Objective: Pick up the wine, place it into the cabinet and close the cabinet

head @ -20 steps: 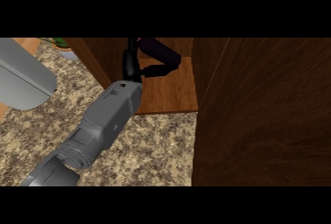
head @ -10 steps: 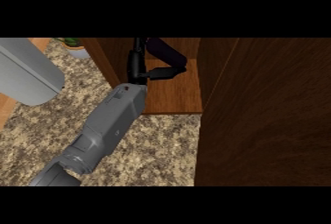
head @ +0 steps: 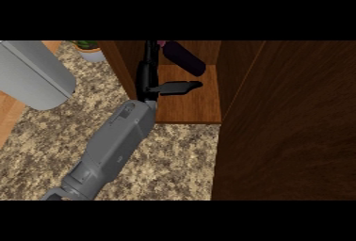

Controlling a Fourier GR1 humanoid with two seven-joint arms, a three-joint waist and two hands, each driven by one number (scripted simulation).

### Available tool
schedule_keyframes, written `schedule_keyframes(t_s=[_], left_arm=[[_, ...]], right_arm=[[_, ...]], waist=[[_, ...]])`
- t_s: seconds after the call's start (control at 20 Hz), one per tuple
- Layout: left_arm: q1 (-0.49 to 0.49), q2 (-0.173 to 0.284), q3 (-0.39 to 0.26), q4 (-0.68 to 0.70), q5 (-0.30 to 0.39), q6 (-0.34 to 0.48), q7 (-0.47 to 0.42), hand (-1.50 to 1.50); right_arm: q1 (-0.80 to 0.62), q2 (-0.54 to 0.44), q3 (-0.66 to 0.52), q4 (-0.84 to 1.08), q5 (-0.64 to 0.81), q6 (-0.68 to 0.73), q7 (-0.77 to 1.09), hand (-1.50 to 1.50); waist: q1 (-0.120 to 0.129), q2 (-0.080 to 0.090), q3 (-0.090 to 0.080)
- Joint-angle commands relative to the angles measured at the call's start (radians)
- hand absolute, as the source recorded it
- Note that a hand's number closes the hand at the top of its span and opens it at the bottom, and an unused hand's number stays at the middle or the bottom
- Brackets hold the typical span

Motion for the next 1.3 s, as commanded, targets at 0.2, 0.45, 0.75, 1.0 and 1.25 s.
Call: schedule_keyframes(t_s=[0.2,0.45,0.75,1.0,1.25], left_arm=[[0.227,0.008,-0.112,-0.343,-0.046,0.062,0.083,-1.50],[0.385,0.060,-0.161,-0.590,-0.052,0.080,0.158,-1.50],[0.572,0.064,-0.273,-0.822,-0.121,0.157,0.159,-1.50],[0.714,0.112,-0.334,-0.997,-0.166,0.188,0.169,-1.50],[0.826,0.143,-0.378,-1.096,-0.199,0.198,0.139,-1.50]], right_arm=[[0.032,-0.009,0.045,-0.223,-0.005,-0.038,0.114,-1.50],[0.074,-0.041,0.004,-0.200,-0.046,-0.005,0.047,-1.50],[0.038,-0.012,0.066,-0.229,0.004,-0.070,0.112,-1.50],[0.034,-0.047,0.061,-0.239,-0.003,-0.053,0.132,-1.50],[0.041,-0.144,0.101,-0.189,-0.020,0.064,0.130,1.50]], waist=[[0.013,-0.007,-0.001],[0.003,-0.001,0.001],[-0.006,0.004,-0.001],[-0.010,0.007,-0.001],[-0.011,0.007,-0.001]])
